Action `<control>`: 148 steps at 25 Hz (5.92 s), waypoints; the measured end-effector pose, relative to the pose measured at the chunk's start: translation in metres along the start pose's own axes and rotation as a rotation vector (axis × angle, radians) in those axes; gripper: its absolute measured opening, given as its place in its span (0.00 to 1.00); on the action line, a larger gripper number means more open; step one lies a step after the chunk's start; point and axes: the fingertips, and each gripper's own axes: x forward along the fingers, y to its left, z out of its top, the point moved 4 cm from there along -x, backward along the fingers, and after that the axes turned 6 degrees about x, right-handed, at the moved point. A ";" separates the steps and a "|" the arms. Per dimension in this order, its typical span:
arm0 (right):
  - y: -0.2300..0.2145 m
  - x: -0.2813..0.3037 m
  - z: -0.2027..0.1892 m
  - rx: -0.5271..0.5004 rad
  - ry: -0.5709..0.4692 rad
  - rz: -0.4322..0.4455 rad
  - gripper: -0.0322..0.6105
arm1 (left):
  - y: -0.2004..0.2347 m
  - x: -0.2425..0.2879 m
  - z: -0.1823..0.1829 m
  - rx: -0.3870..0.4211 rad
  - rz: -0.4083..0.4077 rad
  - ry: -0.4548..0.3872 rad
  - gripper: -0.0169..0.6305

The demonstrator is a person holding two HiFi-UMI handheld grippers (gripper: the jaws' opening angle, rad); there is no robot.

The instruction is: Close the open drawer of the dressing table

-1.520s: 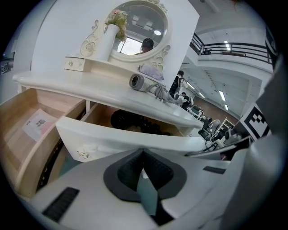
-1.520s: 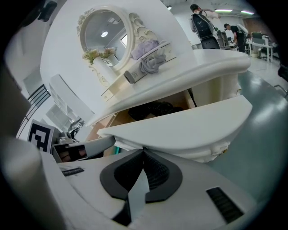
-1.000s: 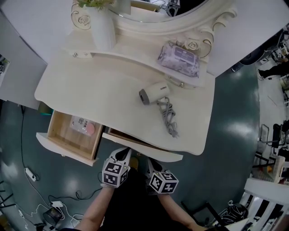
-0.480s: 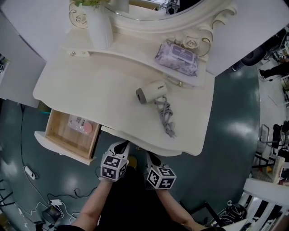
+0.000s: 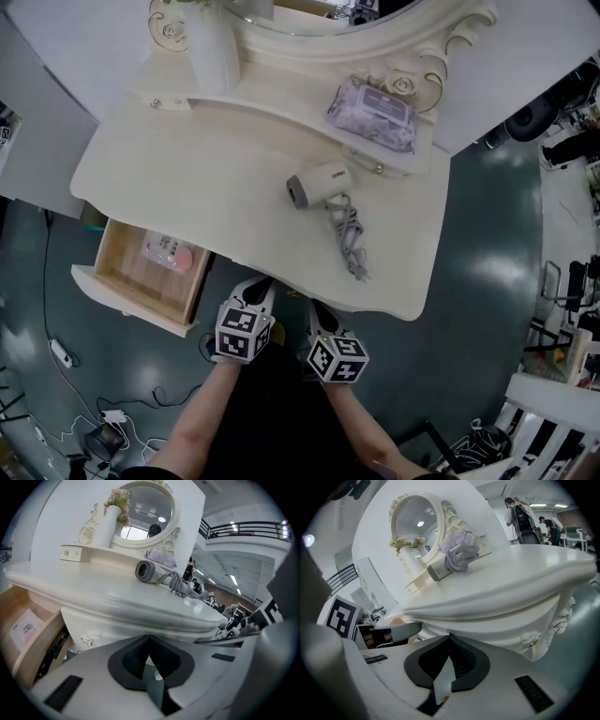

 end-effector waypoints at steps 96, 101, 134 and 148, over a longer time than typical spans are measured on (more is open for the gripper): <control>0.238 -0.058 0.030 -0.170 -0.261 0.412 0.07 | 0.039 -0.250 0.051 0.003 0.147 -0.423 0.03; 0.278 -0.035 0.008 -0.168 -0.228 0.393 0.07 | 0.085 -0.274 0.042 -0.002 0.151 -0.393 0.03; 0.375 0.063 -0.172 -0.056 -0.088 0.013 0.07 | 0.283 -0.330 -0.091 0.006 -0.089 -0.067 0.03; 0.335 0.094 -0.209 0.043 0.012 -0.079 0.07 | 0.298 -0.300 -0.141 -0.030 -0.076 0.060 0.03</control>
